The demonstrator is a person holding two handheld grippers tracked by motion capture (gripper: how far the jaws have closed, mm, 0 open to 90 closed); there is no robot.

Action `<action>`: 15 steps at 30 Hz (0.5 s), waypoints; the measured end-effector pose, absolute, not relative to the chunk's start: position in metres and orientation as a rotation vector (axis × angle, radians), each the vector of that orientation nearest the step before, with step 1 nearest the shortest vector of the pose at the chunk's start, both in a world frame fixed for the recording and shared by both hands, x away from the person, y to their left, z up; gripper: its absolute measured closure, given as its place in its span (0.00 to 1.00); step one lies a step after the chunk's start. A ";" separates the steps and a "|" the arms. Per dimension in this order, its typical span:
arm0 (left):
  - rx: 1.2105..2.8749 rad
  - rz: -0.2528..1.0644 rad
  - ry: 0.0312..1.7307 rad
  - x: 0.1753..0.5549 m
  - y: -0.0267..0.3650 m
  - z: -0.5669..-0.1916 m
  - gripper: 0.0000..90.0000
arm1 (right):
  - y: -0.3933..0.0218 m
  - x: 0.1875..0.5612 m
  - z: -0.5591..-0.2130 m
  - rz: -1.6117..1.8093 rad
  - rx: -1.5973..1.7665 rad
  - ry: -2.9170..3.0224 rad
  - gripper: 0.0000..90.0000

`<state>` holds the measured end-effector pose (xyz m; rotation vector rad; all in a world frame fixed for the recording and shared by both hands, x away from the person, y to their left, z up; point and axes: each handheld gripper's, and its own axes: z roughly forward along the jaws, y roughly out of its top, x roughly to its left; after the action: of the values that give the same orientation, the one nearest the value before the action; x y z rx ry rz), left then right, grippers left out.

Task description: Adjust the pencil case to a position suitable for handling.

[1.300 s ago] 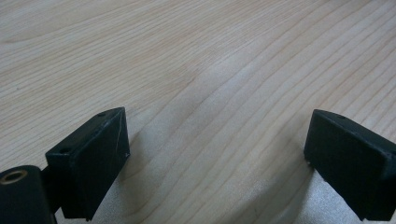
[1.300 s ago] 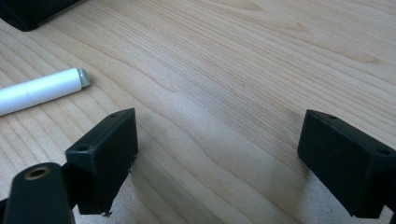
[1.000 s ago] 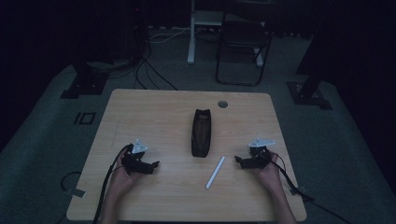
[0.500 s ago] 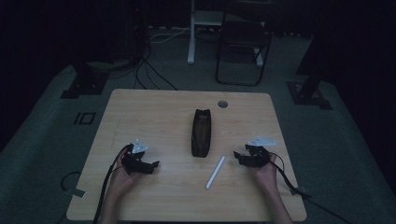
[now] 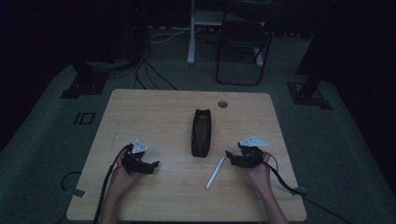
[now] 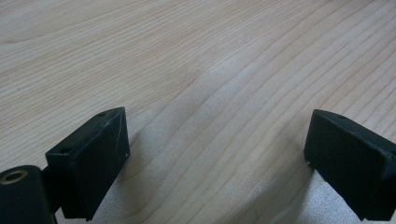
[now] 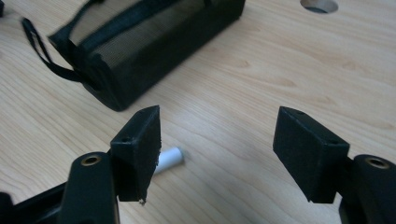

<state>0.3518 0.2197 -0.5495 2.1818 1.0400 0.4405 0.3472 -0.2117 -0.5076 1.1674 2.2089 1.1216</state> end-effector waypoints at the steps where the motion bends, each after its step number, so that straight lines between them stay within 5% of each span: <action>1: 2.181 0.440 1.040 0.352 0.220 -0.550 0.08 | -0.210 0.347 -0.506 1.127 1.160 2.209 0.38; 9: 2.179 0.440 1.041 0.352 0.220 -0.550 0.08 | -0.198 0.343 -0.499 1.141 1.121 2.230 0.45; 15: 2.179 0.440 1.041 0.352 0.220 -0.550 0.08 | -0.188 0.345 -0.493 1.146 1.099 2.239 0.40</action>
<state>0.3517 0.2195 -0.5496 2.1794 1.0413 0.4404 0.3453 -0.1876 -0.4934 1.0987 2.2389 1.1458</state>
